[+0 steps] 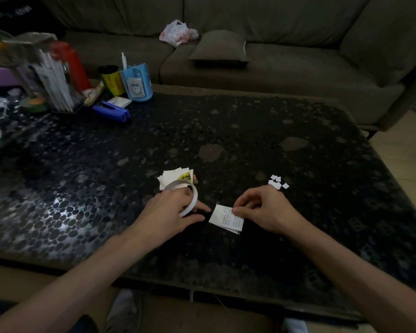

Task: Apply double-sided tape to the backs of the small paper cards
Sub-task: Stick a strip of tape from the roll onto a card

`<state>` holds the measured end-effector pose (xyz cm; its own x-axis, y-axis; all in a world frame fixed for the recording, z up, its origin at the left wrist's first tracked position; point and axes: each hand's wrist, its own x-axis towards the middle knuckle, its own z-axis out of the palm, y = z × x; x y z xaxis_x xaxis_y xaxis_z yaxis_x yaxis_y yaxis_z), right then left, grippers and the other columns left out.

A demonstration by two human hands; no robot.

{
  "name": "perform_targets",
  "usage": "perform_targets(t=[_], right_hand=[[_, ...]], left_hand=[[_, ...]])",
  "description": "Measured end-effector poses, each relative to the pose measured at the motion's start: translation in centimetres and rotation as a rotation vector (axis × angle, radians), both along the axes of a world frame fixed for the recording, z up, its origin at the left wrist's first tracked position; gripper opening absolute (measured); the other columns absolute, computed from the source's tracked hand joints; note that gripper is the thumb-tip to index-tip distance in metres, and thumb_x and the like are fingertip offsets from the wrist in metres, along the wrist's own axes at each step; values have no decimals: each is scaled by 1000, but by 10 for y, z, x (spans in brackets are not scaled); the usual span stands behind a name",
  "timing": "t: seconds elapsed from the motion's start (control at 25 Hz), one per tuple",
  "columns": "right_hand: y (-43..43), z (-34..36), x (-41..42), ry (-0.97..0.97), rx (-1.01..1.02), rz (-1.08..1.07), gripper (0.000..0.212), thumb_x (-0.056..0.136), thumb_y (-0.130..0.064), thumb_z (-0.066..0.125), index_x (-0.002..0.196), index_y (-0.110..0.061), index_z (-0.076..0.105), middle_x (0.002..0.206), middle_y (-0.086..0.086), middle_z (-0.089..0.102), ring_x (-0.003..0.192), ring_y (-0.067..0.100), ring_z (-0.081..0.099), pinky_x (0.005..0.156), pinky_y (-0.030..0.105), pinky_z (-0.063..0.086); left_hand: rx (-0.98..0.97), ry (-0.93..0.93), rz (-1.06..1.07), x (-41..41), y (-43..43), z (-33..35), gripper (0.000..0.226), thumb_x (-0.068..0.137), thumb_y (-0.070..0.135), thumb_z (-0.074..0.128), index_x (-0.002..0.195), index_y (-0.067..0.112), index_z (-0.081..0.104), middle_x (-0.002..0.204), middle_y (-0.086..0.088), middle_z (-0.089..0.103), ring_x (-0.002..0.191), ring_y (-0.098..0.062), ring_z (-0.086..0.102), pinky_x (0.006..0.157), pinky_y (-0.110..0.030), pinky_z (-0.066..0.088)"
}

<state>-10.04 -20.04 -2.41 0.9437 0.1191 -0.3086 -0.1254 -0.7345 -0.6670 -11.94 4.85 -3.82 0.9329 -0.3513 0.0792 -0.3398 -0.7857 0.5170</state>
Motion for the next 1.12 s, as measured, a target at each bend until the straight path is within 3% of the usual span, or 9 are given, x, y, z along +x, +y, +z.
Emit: perform_targets(t=[0.16,0.36,0.64,0.88,1.12], right_hand=[[2,2,0,9,-31,4,10,90,-33,81,96,-34,73,97,-11,73,96,2,68,95,32,58],[2,5,-2,16,-7,-4,9,91,-32,80,97,-33,74,96,-12,74,95,0,68,95,30,57],[-4,6,-3,65,127,-63,7,90,-30,81,93,-32,76,94,-10,77,95,3,71,93,29,55],[0,1,-2,73,145,-140,6,91,-29,80,95,-29,76,96,-7,76,94,4,70,76,21,52],[2,1,-4,79,147,-129,8,92,-27,79,99,-27,76,99,-5,76,97,6,71,83,24,55]], left_hand=[[55,-11,-26,0,-1,-3,18,87,45,78,105,48,77,106,22,61,110,-2,54,85,-35,53],[13,-7,13,0,-6,-4,14,82,46,83,95,46,77,86,33,58,90,8,56,68,-14,42],[-24,35,68,4,-8,-8,17,76,52,86,85,43,74,81,27,65,88,12,59,61,-10,38],[-63,199,66,11,-4,-9,19,74,46,90,88,42,77,86,32,66,80,9,62,64,-17,46],[-74,156,71,8,-3,-7,25,72,46,91,91,41,76,83,21,67,76,11,60,63,-17,44]])
